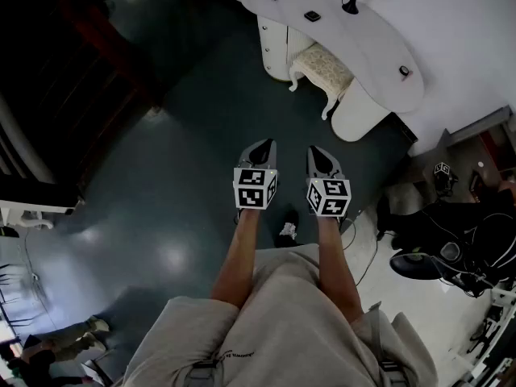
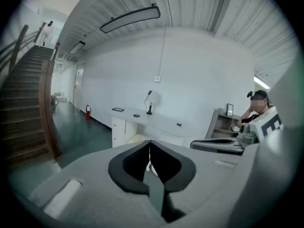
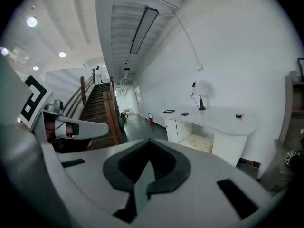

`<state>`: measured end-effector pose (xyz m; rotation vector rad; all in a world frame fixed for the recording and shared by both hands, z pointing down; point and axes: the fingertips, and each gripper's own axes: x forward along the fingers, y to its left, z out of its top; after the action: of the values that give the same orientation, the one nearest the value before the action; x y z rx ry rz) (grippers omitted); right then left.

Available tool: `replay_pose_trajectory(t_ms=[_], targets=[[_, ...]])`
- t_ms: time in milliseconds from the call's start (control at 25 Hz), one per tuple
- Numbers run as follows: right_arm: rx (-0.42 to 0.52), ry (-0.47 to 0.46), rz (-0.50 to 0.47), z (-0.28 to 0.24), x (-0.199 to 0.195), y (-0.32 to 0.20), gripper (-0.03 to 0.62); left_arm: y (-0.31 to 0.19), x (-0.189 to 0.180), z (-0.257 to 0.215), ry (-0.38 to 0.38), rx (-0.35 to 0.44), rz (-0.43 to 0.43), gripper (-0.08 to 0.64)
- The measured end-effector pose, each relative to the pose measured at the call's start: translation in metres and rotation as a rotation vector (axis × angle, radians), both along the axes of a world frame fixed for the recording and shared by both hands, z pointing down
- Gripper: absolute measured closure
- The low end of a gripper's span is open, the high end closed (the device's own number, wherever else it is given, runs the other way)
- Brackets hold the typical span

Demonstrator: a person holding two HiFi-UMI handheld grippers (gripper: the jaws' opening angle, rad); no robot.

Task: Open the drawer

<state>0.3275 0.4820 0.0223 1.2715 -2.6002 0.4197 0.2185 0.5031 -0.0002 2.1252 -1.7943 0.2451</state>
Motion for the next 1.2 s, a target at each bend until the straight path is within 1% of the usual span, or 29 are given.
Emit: replay_pose_trajectory(t_ms=[160, 280, 440, 600, 760, 880, 1040, 1200], targets=[[0.003, 0.0, -0.011, 0.003, -0.006, -0.027, 0.578, -0.024, -0.007, 0.008, 0.001, -0.024, 0.002, 0.549], [0.004, 0.017, -0.047, 0.009, -0.014, -0.039, 0.578, -0.036, -0.009, 0.015, 0.0, -0.036, 0.0, 0.549], [-0.026, 0.013, -0.088, 0.012, -0.028, -0.054, 0.578, -0.045, -0.017, 0.016, -0.008, -0.053, 0.004, 0.549], [-0.069, -0.041, -0.134, 0.02, -0.044, -0.058, 0.577, -0.042, -0.039, 0.022, -0.004, -0.07, -0.029, 0.549], [-0.106, -0.03, -0.159, 0.037, -0.047, -0.061, 0.578, -0.04, -0.056, 0.033, -0.002, -0.096, -0.069, 0.549], [-0.114, -0.039, -0.16, 0.04, -0.05, -0.072, 0.577, -0.047, -0.068, 0.036, 0.009, -0.096, -0.097, 0.549], [-0.116, -0.035, -0.157, 0.042, -0.059, -0.092, 0.577, -0.067, -0.081, 0.038, 0.013, -0.086, -0.087, 0.549], [-0.111, -0.039, -0.13, 0.039, -0.071, -0.129, 0.577, -0.108, -0.096, 0.032, 0.023, -0.054, -0.061, 0.549]])
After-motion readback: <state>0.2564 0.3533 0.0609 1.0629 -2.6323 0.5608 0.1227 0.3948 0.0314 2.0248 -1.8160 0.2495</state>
